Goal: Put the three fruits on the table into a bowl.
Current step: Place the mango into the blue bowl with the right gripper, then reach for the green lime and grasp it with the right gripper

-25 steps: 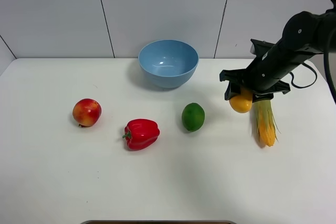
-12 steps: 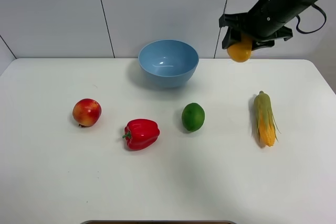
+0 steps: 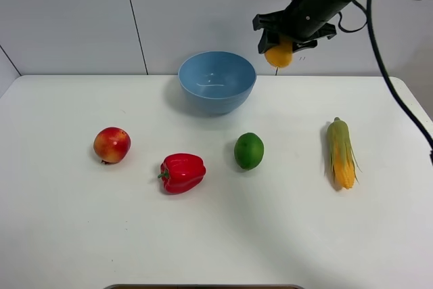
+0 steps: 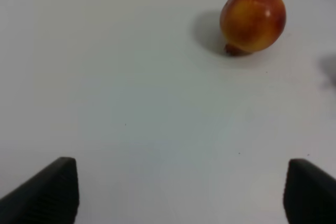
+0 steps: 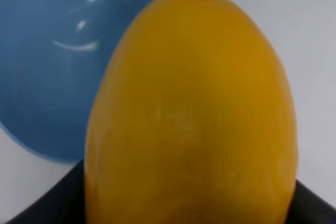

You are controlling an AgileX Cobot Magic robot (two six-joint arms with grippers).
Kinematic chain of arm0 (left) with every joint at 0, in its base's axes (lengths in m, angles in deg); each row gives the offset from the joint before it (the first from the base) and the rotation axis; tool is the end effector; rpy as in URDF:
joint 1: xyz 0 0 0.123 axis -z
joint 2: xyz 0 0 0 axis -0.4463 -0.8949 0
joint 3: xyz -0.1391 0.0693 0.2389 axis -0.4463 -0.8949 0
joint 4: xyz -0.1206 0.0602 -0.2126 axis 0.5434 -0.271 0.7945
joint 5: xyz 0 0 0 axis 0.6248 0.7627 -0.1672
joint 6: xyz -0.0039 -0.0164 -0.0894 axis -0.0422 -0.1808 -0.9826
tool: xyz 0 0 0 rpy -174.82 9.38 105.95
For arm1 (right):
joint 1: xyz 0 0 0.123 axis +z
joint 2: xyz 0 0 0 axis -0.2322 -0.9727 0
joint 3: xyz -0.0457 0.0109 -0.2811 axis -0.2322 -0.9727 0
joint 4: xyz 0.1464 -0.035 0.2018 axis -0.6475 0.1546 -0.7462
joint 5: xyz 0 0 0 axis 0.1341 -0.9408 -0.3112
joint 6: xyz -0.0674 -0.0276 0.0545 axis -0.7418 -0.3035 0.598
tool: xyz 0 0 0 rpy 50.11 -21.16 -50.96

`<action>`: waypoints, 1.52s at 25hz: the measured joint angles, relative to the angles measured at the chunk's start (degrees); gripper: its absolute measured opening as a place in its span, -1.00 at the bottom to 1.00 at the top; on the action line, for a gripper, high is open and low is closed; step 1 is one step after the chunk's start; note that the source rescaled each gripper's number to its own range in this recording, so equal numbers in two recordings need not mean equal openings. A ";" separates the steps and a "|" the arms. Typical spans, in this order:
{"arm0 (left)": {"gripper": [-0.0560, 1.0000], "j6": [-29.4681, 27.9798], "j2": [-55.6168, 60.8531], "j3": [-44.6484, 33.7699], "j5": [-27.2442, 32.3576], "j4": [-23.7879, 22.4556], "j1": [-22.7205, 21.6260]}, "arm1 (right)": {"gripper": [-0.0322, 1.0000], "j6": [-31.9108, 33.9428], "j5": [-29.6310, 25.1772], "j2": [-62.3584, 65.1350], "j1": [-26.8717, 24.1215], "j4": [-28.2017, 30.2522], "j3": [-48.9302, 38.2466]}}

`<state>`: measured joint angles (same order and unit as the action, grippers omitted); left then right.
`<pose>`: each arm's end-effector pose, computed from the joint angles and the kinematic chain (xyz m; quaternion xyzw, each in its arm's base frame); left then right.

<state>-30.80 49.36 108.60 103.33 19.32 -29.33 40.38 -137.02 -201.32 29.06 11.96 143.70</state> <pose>-0.0003 -0.0047 0.2593 0.0154 0.8731 0.0031 0.4874 0.4252 0.1382 0.2748 -0.0696 0.9492 0.1617 0.2608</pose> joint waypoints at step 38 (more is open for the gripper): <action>-0.59 0.00 0.00 0.00 0.00 0.00 0.00 | -0.22 -4.37 7.22 -19.23 5.97 -3.80 14.67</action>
<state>-30.80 49.36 108.60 103.33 19.32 -29.33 36.01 -129.80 -220.55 35.03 8.16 158.38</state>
